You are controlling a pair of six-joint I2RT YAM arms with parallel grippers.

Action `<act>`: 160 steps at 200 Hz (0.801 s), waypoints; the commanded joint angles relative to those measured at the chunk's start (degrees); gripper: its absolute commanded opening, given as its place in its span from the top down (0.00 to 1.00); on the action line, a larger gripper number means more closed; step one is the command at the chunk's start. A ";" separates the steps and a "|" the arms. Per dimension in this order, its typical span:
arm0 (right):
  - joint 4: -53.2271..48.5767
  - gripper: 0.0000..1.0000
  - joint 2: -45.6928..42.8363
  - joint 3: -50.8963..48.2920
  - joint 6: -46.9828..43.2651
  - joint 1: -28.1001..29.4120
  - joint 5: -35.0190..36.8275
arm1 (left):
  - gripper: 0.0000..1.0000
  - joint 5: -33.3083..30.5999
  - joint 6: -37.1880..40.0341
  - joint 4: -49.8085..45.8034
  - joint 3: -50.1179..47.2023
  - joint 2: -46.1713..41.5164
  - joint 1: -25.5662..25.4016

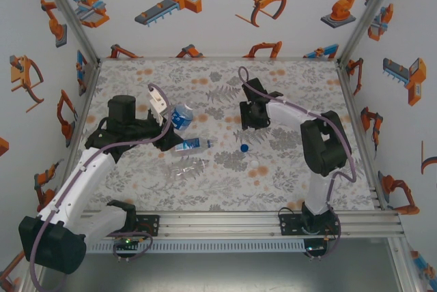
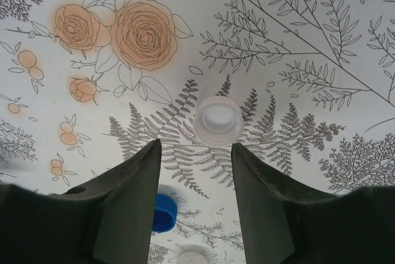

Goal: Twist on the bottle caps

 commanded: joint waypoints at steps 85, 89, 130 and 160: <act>-1.84 0.49 0.98 4.13 -0.08 -1.03 0.46 | 0.96 0.10 1.09 -0.50 -0.39 -0.67 -0.45; -1.85 0.49 1.14 4.23 -0.11 -1.05 0.37 | 0.96 0.15 1.04 -0.50 -0.37 -0.77 -0.50; -1.85 0.49 2.38 4.62 -0.02 -1.31 -0.50 | 0.96 -0.20 1.17 -0.67 -0.38 -0.82 -0.55; -1.71 0.49 2.78 4.38 -0.03 -1.31 -0.38 | 0.96 -0.24 1.16 -0.68 -0.36 -0.83 -0.59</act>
